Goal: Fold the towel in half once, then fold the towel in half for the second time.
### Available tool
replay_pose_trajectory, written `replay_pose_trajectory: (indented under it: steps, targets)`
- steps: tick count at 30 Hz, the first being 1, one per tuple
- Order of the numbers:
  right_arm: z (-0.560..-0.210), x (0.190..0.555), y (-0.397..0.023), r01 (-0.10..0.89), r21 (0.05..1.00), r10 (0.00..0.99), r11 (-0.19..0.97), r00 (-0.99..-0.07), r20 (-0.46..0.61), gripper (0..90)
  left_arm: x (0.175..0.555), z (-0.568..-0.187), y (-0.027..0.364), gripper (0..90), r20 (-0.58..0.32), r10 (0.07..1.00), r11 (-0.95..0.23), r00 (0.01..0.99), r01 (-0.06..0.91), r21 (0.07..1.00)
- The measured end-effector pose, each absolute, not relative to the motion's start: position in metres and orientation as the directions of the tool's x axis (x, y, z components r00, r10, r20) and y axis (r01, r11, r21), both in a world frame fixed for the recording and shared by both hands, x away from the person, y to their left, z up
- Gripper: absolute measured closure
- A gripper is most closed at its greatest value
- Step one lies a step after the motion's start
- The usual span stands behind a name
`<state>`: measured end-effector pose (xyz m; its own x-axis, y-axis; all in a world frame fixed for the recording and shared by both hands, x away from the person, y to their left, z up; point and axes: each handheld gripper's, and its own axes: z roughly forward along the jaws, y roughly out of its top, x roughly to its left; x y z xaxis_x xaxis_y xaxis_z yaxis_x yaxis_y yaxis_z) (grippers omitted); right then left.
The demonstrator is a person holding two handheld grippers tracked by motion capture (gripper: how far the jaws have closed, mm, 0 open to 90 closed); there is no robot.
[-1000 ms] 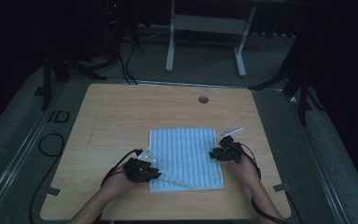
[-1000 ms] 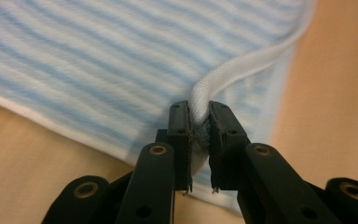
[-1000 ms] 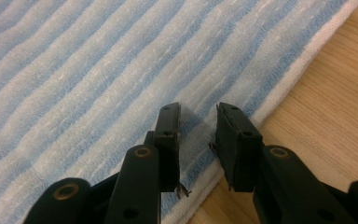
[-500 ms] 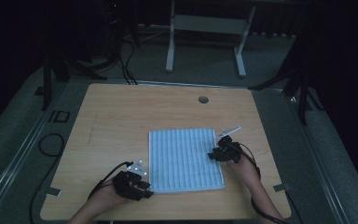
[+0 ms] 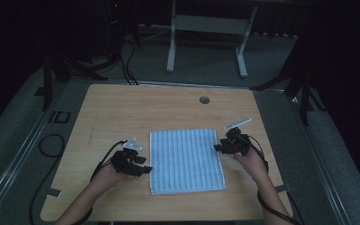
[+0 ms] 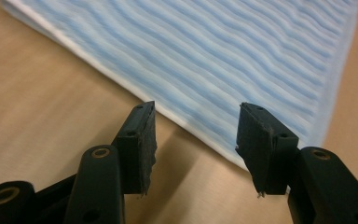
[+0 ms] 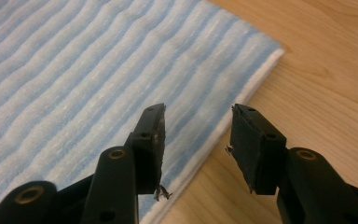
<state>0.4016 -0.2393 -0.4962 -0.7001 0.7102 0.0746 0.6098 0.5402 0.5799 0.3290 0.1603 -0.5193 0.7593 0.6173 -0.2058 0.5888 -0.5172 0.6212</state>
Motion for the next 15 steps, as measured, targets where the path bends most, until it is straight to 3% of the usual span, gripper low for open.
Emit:
replay_pose_trajectory:
  steps: [15]
  targets:
    - [-0.492, 0.439, -0.245, 0.649, 0.546, 0.744, 0.530, -0.665, 0.068, 52.3, 0.395, -0.512, 0.158, 42.4, -0.185, 0.676, -0.504, 0.714, 0.630, 0.591]
